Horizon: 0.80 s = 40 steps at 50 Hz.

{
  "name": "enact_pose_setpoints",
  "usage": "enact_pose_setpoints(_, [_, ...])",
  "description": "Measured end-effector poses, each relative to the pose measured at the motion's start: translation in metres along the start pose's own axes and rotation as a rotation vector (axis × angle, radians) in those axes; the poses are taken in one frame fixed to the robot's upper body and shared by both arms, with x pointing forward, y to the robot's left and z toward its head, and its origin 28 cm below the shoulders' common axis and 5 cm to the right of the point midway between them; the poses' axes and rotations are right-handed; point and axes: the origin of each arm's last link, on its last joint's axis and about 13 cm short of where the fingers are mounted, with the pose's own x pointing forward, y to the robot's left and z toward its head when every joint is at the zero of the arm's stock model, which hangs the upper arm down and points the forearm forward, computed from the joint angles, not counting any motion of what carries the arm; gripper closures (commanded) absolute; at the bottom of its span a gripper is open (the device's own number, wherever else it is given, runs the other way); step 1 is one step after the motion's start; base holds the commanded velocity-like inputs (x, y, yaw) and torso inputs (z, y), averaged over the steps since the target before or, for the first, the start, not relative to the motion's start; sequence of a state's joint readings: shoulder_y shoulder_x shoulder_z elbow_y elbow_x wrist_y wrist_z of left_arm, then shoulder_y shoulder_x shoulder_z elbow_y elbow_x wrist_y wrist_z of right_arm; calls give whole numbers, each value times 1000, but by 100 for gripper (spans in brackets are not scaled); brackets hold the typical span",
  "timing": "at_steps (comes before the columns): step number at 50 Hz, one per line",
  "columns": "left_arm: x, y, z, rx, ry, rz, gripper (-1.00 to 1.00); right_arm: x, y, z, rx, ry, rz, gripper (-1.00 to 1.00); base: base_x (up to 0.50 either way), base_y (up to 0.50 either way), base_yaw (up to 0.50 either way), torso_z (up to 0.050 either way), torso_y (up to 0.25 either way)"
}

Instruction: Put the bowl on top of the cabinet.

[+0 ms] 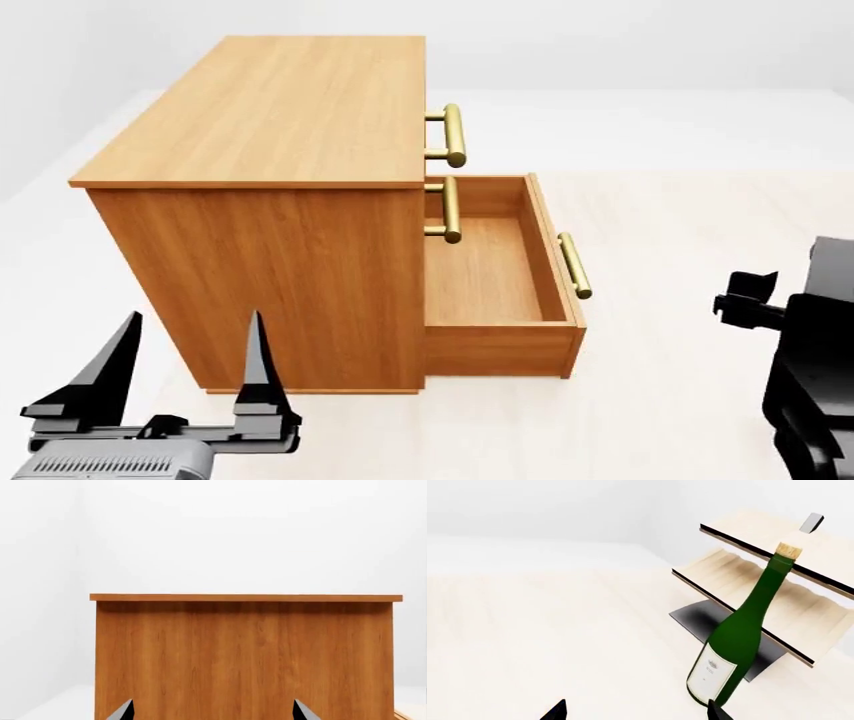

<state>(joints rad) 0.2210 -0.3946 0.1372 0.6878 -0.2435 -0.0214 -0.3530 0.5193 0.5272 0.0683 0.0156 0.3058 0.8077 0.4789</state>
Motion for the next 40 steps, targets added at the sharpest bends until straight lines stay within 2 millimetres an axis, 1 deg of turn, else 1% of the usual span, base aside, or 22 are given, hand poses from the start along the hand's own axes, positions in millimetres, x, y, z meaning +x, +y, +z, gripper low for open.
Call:
enact_pose_setpoints(24, [0, 0, 1, -4, -1, -2, -100, 6, -9, -21, 7, 60, -41, -100, 0, 0, 0, 0, 0])
enact_pose_setpoints(40, [0, 0, 1, -3, -2, -2, -100, 8, -5, -33, -25, 111, -29, -100, 0, 0, 0, 0, 0])
